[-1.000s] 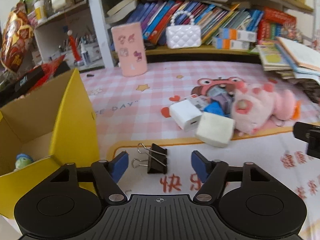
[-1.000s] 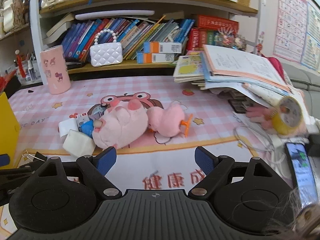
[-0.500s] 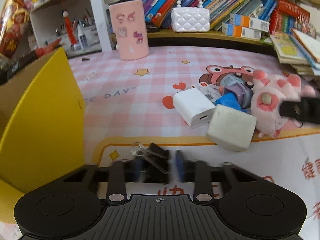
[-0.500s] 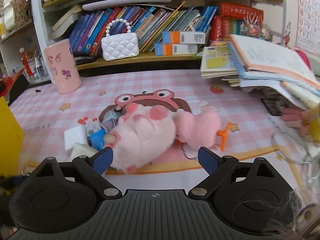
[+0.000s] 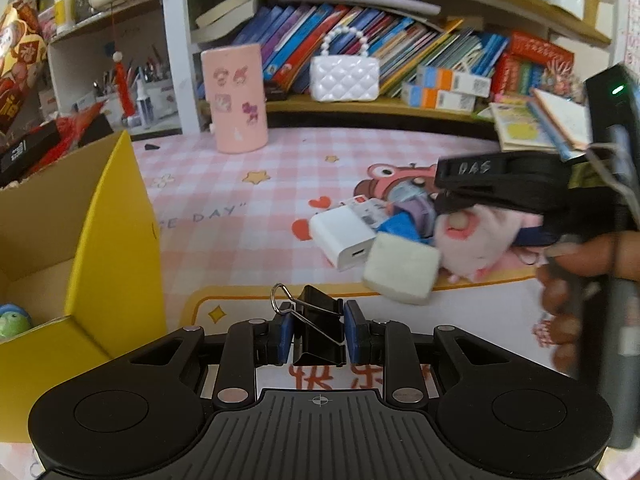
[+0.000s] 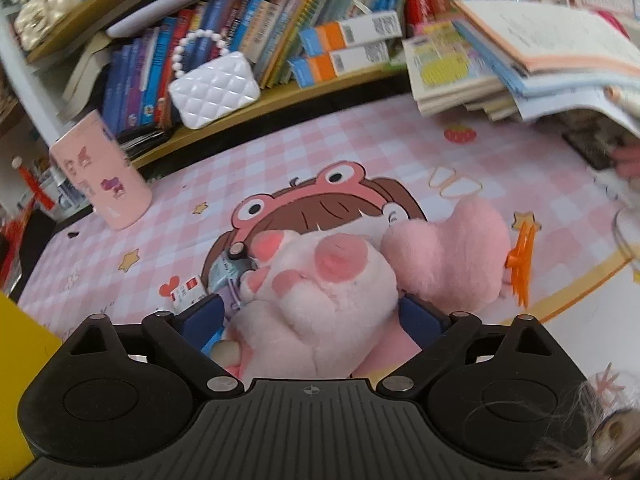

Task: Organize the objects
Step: 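Carry the binder clip and pink pig over the yellow box with both tools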

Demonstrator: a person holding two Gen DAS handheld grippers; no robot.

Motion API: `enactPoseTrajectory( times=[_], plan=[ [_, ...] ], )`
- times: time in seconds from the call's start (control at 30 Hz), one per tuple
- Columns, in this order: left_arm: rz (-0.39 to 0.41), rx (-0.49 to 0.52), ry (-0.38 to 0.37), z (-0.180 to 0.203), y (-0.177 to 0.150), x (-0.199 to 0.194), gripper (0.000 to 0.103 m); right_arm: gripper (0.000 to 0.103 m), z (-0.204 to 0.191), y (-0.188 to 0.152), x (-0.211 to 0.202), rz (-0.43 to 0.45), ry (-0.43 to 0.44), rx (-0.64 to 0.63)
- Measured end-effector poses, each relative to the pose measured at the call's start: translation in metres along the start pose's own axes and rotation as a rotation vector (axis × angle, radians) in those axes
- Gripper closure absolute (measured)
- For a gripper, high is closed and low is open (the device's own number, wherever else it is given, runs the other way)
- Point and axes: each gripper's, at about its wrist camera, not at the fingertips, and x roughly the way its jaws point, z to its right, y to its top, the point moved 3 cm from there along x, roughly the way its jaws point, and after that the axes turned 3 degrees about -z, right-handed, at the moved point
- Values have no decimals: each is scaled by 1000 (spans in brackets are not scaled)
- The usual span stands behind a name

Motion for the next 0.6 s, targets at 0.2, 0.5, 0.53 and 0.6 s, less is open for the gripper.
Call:
enactPoseTrajectory(
  times=[0.2, 0.5, 0.53, 0.6],
  plan=[
    [24, -5, -36, -2, -4, -25, 78, 38, 1, -4, -24, 52, 17, 5],
    [67, -26, -116, -18, -25, -77, 78, 38, -12, -48, -115, 109, -12, -87],
    [69, -25, -120, -20, -29, -83, 78, 38, -14, -58, -127, 112, -12, -91],
    [69, -27, -130, -28, -40, -97, 78, 38, -21, -76, -145, 119, -12, -117]
  ],
)
